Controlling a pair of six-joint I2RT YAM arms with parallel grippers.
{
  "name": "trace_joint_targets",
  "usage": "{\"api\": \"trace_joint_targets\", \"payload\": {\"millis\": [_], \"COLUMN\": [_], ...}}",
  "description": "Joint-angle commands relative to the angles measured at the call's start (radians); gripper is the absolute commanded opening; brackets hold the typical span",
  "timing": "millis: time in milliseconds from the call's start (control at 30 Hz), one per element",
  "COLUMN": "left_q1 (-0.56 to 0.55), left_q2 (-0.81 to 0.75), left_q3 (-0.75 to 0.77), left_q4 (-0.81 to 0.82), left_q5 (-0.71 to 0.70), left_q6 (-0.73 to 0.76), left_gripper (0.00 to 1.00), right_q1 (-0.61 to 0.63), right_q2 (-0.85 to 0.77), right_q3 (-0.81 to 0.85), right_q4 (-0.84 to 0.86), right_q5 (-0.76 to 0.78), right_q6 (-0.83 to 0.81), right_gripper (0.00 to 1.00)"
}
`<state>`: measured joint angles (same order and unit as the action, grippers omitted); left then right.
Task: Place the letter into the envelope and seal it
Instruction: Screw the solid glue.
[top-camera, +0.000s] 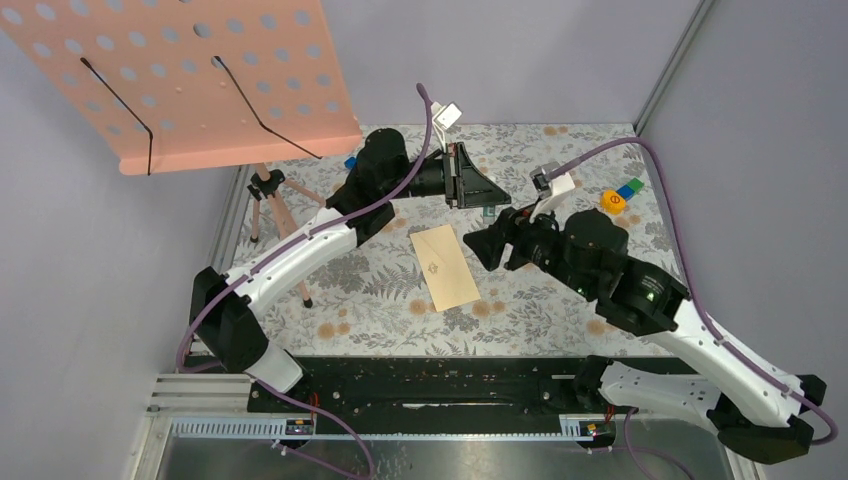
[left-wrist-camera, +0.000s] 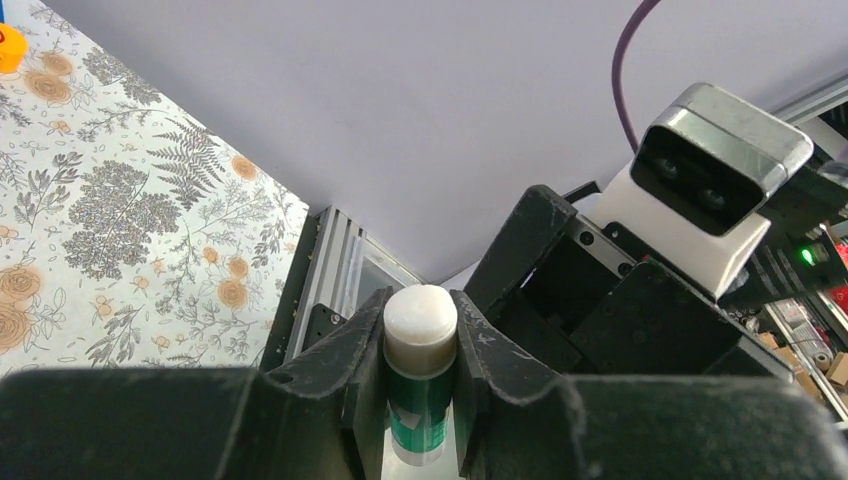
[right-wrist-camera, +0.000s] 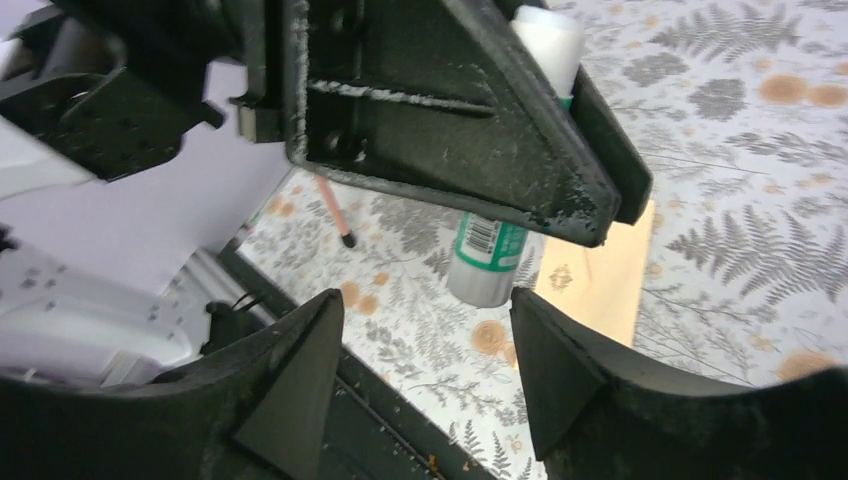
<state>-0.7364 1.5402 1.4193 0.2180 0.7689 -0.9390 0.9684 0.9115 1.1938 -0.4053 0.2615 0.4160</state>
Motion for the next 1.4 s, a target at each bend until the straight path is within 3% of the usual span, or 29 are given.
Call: {"api": "trace_joint_targets", "payload": {"millis": [0, 200, 867, 1100, 1300, 1367], "left_q1": [0.004, 0.014, 0.018, 0.017, 0.019, 0.023], "left_q2": [-0.044, -0.052, -0.047, -0.046, -0.046, -0.045], "left_q3": [0.011, -0.003, -0.001, -0.006, -0.002, -0.004], "left_q4": [0.064, 0.115, 0.199, 0.198, 0.2, 0.202], "left_q5": [0.027, 0.047, 0.124, 0.13, 0.134, 0.136], "left_q6": [0.006, -0.028, -0.091, -0.097, -0.098, -0.1], "left_gripper": [0.0, 0.0, 0.0, 0.0, 0.0, 0.0], "right_q1": [-0.114, -0.205, -0.378, -0.401, -0.407, -0.409], "right_q2": [-0.03, -0.066, -0.057, -0.06, -0.068, -0.076], "right_q3": [0.0, -0.078, -0.175, -0.206, -0.23, -0.242], "right_q4": [0.107, 0.224, 0.479, 0.574, 0.589, 0.589], "right_q5": [-0.401, -0.56, -0.717, -0.743, -0.74, -0.731], "right_q6": [0.03, 0.139, 0.328, 0.379, 0.402, 0.404], "right_gripper": [0.71, 0.72, 0.72, 0.56, 0.37, 0.25]}}
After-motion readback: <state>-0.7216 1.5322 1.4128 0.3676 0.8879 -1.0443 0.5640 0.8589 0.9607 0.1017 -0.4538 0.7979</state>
